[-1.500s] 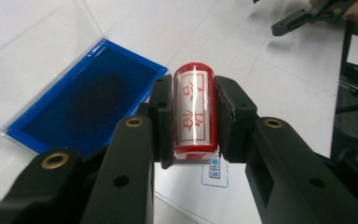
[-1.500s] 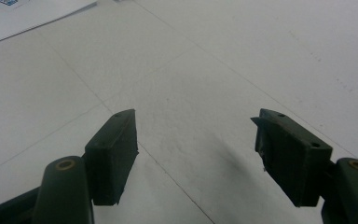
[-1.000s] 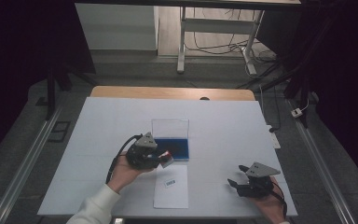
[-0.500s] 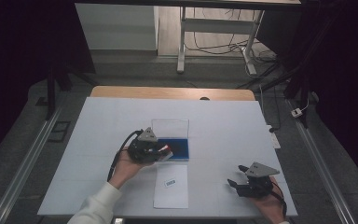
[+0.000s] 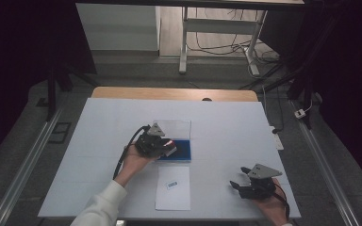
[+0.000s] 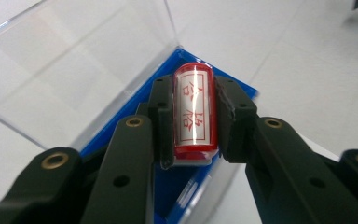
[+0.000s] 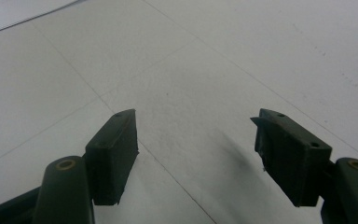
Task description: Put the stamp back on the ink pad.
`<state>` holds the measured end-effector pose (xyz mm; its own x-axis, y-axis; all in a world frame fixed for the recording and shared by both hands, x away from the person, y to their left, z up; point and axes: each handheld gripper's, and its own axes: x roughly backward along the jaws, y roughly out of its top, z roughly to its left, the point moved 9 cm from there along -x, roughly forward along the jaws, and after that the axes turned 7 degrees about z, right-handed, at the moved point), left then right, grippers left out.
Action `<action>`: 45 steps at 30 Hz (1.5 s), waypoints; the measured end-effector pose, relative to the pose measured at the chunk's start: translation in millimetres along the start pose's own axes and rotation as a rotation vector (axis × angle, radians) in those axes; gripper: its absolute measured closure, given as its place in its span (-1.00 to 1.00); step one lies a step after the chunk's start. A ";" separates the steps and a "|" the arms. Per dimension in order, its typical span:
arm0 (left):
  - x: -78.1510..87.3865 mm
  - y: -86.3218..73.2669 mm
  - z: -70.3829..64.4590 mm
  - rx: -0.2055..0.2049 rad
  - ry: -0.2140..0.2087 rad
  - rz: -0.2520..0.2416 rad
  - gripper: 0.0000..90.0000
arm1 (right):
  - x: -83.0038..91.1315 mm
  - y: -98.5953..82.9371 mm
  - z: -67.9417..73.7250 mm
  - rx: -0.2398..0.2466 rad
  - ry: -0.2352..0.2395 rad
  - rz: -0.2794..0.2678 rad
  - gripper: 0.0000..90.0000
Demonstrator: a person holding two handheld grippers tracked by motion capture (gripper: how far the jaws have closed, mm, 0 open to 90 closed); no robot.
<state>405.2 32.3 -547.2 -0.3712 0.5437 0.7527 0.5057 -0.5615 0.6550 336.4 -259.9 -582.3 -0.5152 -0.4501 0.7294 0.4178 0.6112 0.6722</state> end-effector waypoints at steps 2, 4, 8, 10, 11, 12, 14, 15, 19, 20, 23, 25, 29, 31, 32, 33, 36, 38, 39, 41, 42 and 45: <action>-4.0 -0.2 2.1 -0.004 0.004 0.008 0.56 | 0.4 -0.1 -0.1 0.001 -0.001 0.000 -0.33; -7.1 -1.7 3.6 -0.001 0.005 0.019 0.56 | 0.8 -0.7 -0.8 -0.002 -0.002 0.001 -0.33; -10.4 -2.7 6.4 0.007 0.006 0.021 0.56 | 0.4 -2.2 -1.7 -0.011 -0.001 0.003 -0.33; -12.3 -3.4 7.1 0.009 0.009 0.025 0.56 | 0.6 -2.1 -1.6 -0.008 -0.002 0.002 -0.33; -13.2 -3.3 6.9 0.015 0.005 0.021 0.55 | 0.8 -2.1 -1.7 -0.004 -0.003 0.002 -0.33; -13.9 -3.4 6.7 0.015 0.005 0.024 0.54 | 1.0 -2.0 -1.4 -0.006 -0.001 0.002 -0.33; -14.4 -3.2 6.6 0.012 0.015 0.027 0.38 | 1.4 -2.1 -1.5 -0.008 -0.001 0.001 -0.33; -13.6 -2.9 6.7 0.013 0.021 0.025 0.26 | 1.5 -2.1 -1.7 -0.010 -0.001 0.000 -0.33; -1.7 -0.4 9.3 0.046 0.059 -0.026 -0.19 | 1.7 -2.5 -1.8 -0.008 -0.002 0.002 -0.33; 3.0 -0.6 9.7 0.055 0.063 -0.038 -0.27 | 2.1 -2.5 -1.9 -0.007 -0.003 0.002 -0.33; 18.9 -6.6 7.5 0.067 0.064 -0.064 -0.35 | 3.2 -2.2 -2.6 -0.013 -0.003 -0.007 -0.33; 29.0 -14.8 5.1 0.067 0.066 -0.067 -0.37 | 3.8 -2.4 -3.1 -0.016 -0.005 -0.007 -0.33; 48.3 -33.5 0.1 0.083 0.058 -0.076 -0.37 | 4.1 -1.5 -2.6 -0.013 -0.003 -0.010 -0.33; 56.9 -42.6 -2.8 0.088 0.054 -0.083 -0.37 | 4.5 -1.0 -1.9 -0.014 -0.004 -0.012 -0.33; 60.9 -47.2 -4.2 0.087 0.056 -0.087 -0.37 | 5.1 -1.0 -2.3 -0.010 -0.006 -0.012 -0.33; 64.4 -52.0 -5.5 0.089 0.057 -0.088 -0.37 | 5.7 -0.7 -2.4 -0.010 -0.008 -0.014 -0.33; 73.7 -66.3 -9.4 0.099 0.059 -0.089 -0.37 | 7.0 -1.0 -3.4 -0.010 -0.009 -0.017 -0.33; 79.6 -76.5 -12.5 0.109 0.059 -0.091 -0.37 | 7.5 -1.5 -4.0 -0.013 -0.011 -0.016 -0.33; 82.3 -82.5 -13.8 0.111 0.063 -0.089 -0.37 | 8.0 -1.4 -4.1 -0.017 -0.012 -0.018 -0.33; 86.3 -95.4 -16.8 0.119 0.070 -0.080 -0.36 | 9.3 -0.9 -4.2 -0.020 -0.010 -0.026 -0.33; 87.8 -101.9 -17.9 0.122 0.075 -0.074 -0.36 | 10.0 -0.5 -4.4 -0.022 -0.010 -0.030 -0.33; 90.7 -119.2 -19.7 0.134 0.084 -0.055 -0.36 | 11.0 -0.6 -4.9 -0.021 -0.007 -0.033 -0.33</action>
<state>295.9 136.3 -555.6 -0.4625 0.5141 0.7223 0.5802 -0.4406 0.6850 334.1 -268.4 -574.0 -0.5337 -0.4653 0.7062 0.4160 0.5826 0.6982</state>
